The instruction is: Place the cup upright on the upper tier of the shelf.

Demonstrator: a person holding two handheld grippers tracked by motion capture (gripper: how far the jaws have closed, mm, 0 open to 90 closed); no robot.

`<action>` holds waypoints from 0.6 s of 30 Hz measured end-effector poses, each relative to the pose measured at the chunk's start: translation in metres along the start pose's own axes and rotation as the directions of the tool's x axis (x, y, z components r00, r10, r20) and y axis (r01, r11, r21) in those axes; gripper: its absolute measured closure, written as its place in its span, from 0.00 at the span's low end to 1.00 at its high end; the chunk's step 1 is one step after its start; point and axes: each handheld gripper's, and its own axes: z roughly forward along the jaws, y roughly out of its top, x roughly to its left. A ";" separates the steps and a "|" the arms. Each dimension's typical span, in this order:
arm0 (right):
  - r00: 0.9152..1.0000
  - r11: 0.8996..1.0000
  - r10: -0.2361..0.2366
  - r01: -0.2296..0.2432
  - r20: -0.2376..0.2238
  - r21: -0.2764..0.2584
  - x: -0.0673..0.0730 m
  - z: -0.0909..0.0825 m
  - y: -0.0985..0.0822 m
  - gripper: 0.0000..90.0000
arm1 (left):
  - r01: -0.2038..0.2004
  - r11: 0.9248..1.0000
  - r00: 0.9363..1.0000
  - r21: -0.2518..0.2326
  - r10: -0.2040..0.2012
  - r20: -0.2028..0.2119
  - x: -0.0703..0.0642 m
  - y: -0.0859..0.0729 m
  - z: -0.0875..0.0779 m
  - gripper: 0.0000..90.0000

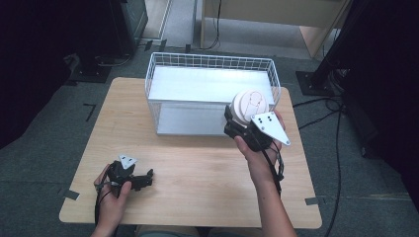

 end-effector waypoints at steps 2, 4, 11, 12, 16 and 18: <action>1.000 1.000 0.003 -0.003 -0.003 -0.006 0.001 0.002 0.005 0.17 | 0.000 1.000 1.000 0.000 0.000 0.000 0.000 0.000 0.000 0.00; 1.000 1.000 0.002 -0.002 -0.003 -0.013 0.002 0.005 0.009 0.17 | 0.000 1.000 1.000 0.000 0.000 0.000 0.000 0.000 0.000 0.00; 1.000 1.000 0.008 -0.008 -0.008 -0.025 0.007 0.017 0.022 0.17 | 0.000 1.000 1.000 0.000 0.000 0.000 0.000 0.000 0.000 0.00; 1.000 1.000 0.007 -0.007 -0.009 -0.026 0.008 0.020 0.024 0.17 | 0.000 1.000 1.000 0.000 0.000 0.000 0.000 0.000 0.000 0.00; 1.000 1.000 0.002 -0.003 -0.011 -0.028 0.012 0.029 0.031 0.17 | -0.002 1.000 1.000 0.002 0.002 0.001 0.000 0.000 0.000 0.00; 1.000 1.000 -0.003 0.003 -0.010 -0.029 0.013 0.032 0.032 0.17 | 0.000 1.000 1.000 0.001 0.000 0.001 0.000 0.000 0.000 0.00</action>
